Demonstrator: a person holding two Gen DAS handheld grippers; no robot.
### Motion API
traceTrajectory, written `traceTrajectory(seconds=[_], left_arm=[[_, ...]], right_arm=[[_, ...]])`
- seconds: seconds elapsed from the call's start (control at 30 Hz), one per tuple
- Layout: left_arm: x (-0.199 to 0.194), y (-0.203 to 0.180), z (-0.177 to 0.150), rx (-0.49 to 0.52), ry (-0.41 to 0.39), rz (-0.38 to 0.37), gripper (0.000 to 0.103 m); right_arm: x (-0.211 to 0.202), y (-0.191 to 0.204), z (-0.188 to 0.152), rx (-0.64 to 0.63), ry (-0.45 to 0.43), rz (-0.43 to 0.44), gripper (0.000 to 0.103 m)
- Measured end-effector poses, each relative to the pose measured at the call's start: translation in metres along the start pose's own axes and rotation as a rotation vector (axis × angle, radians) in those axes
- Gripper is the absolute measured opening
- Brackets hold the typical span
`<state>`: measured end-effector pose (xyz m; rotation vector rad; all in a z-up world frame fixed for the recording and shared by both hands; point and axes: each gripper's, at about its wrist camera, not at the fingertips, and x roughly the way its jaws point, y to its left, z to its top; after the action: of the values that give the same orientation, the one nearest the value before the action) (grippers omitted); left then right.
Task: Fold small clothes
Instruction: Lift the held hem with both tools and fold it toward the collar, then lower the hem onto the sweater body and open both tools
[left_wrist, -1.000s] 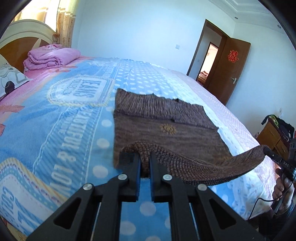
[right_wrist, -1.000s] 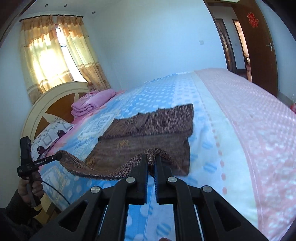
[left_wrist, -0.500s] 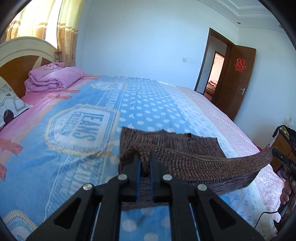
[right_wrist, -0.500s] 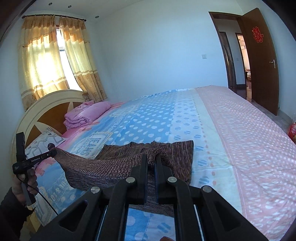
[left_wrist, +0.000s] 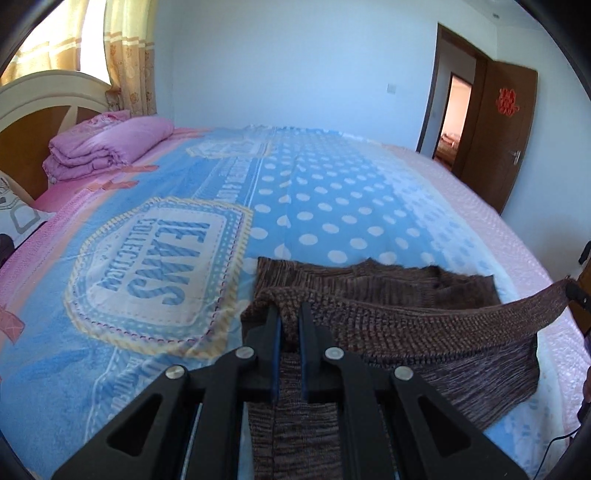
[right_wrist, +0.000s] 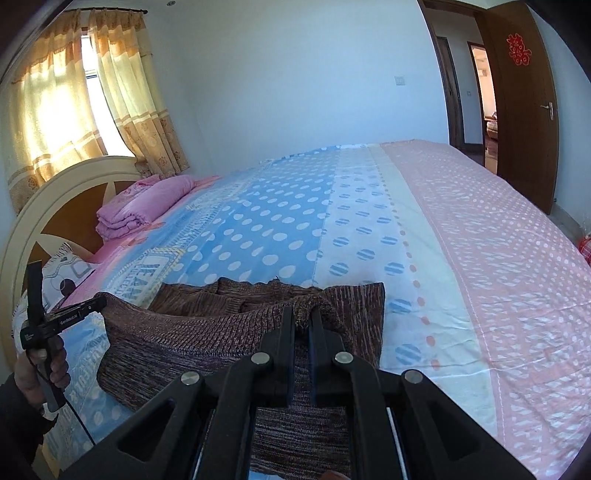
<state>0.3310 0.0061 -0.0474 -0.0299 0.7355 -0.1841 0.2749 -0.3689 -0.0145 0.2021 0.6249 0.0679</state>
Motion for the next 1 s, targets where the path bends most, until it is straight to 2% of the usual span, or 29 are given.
traceTrajectory(seconds=[0.23, 0.27, 0.3, 0.33, 0.37, 0.4, 0.43, 0.47, 0.5, 0.53, 0.57, 0.63, 0.7, 0.73, 0.8, 0.87, 1.0], left_arm=[[0.084, -0.014, -0.004, 0.079, 0.103, 0.089, 0.009], [0.093, -0.016, -0.007, 0.095, 0.110, 0.113, 0.010], [0.098, -0.018, -0.010, 0.102, 0.114, 0.126, 0.016], [0.100, -0.020, -0.013, 0.117, 0.121, 0.144, 0.018], [0.097, -0.023, -0.015, 0.137, 0.120, 0.162, 0.022], [0.091, -0.026, -0.017, 0.163, 0.110, 0.167, 0.025], [0.084, -0.029, -0.019, 0.188, 0.091, 0.174, 0.040], [0.075, -0.031, -0.022, 0.220, 0.063, 0.186, 0.066], [0.063, -0.034, -0.027, 0.255, 0.032, 0.212, 0.077], [0.055, -0.034, -0.031, 0.279, 0.005, 0.222, 0.086], [0.048, -0.036, -0.036, 0.315, -0.019, 0.223, 0.086], [0.052, -0.042, -0.043, 0.404, -0.006, 0.250, 0.087], [0.070, -0.047, -0.048, 0.488, 0.019, 0.331, 0.087], [0.080, -0.045, -0.046, 0.497, 0.037, 0.351, 0.087], [0.094, -0.041, -0.032, 0.470, 0.046, 0.352, 0.088], [0.104, -0.040, -0.011, 0.465, 0.030, 0.410, 0.088], [0.112, -0.028, 0.034, 0.377, -0.004, 0.468, 0.090]], right_arm=[[0.090, -0.019, -0.008, -0.004, 0.134, -0.072, 0.005], [0.105, -0.020, -0.012, -0.033, 0.185, -0.090, 0.005], [0.114, -0.017, -0.019, -0.086, 0.208, -0.144, 0.007], [0.116, -0.015, -0.022, -0.116, 0.209, -0.159, 0.007], [0.115, -0.012, -0.028, -0.151, 0.213, -0.167, 0.012], [0.113, -0.009, -0.032, -0.176, 0.221, -0.181, 0.029], [0.111, -0.005, -0.036, -0.210, 0.228, -0.198, 0.043], [0.109, 0.000, -0.041, -0.256, 0.235, -0.214, 0.067], [0.109, 0.004, -0.046, -0.297, 0.236, -0.230, 0.072], [0.109, 0.009, -0.050, -0.342, 0.237, -0.247, 0.072], [0.111, 0.012, -0.052, -0.378, 0.241, -0.266, 0.072], [0.120, 0.020, -0.055, -0.458, 0.250, -0.313, 0.072], [0.128, 0.025, -0.049, -0.499, 0.238, -0.347, 0.072], [0.136, 0.025, -0.042, -0.511, 0.251, -0.360, 0.072], [0.151, 0.024, -0.028, -0.515, 0.266, -0.377, 0.072], [0.162, 0.018, -0.006, -0.486, 0.259, -0.401, 0.072], [0.161, 0.002, 0.032, -0.393, 0.177, -0.476, 0.072]])
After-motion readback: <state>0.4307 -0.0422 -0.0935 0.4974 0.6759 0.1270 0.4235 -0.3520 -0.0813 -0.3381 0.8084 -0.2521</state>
